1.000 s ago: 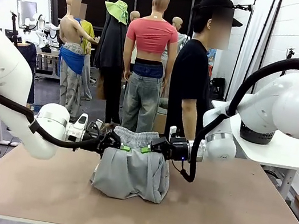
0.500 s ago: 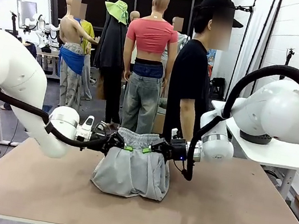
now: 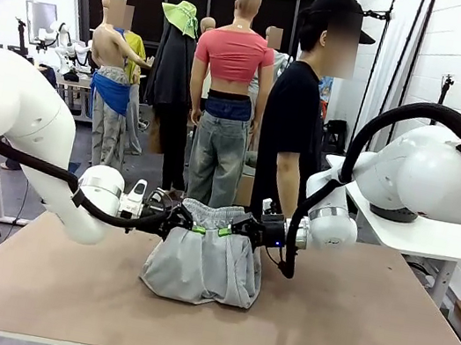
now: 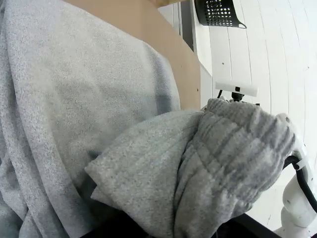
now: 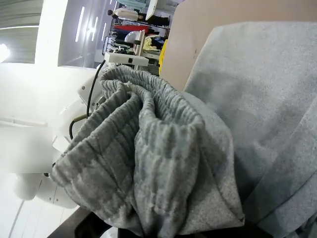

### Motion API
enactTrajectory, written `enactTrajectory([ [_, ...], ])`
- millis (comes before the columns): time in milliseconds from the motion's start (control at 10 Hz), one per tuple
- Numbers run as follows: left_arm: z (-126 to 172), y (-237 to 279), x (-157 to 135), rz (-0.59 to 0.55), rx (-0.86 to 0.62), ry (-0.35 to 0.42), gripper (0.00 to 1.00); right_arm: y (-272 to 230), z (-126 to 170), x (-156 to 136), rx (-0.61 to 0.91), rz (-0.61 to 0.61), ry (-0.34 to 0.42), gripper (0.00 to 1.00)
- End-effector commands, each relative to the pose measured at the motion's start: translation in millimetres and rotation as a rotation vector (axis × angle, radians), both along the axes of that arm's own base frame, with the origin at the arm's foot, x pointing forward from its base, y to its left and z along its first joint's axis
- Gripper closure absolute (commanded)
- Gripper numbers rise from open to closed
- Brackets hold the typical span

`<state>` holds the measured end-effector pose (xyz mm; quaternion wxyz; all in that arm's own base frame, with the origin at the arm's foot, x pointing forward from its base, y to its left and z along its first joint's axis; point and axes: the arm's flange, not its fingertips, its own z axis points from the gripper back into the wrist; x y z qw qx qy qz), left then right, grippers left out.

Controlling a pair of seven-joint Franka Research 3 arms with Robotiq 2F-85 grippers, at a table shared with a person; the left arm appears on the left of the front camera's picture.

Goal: Fold the training pants.
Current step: Fold the Training pants in half.

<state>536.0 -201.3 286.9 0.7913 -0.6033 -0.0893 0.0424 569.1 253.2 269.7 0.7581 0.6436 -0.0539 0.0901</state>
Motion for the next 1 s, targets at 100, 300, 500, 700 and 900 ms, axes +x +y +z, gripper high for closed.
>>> enactTrajectory([
  [100, 4, 2, 14, 0.035, 0.032, 0.026, 1.00, 5, 4, 22, -0.002, -0.071, 0.007, 1.00],
  [300, 4, 7, 37, 0.078, 0.036, 0.098, 1.00, 8, 6, 43, 0.007, -0.113, 0.016, 1.00],
  [500, 2, 14, 56, 0.104, 0.040, 0.139, 1.00, 9, 6, 57, -0.001, -0.147, 0.042, 1.00],
  [700, -5, 13, 67, 0.106, 0.034, 0.191, 1.00, 3, 3, 62, -0.026, -0.194, 0.078, 1.00],
  [900, -9, 12, 71, 0.089, 0.040, 0.203, 1.00, -4, -3, 69, -0.042, -0.203, 0.109, 1.00],
])
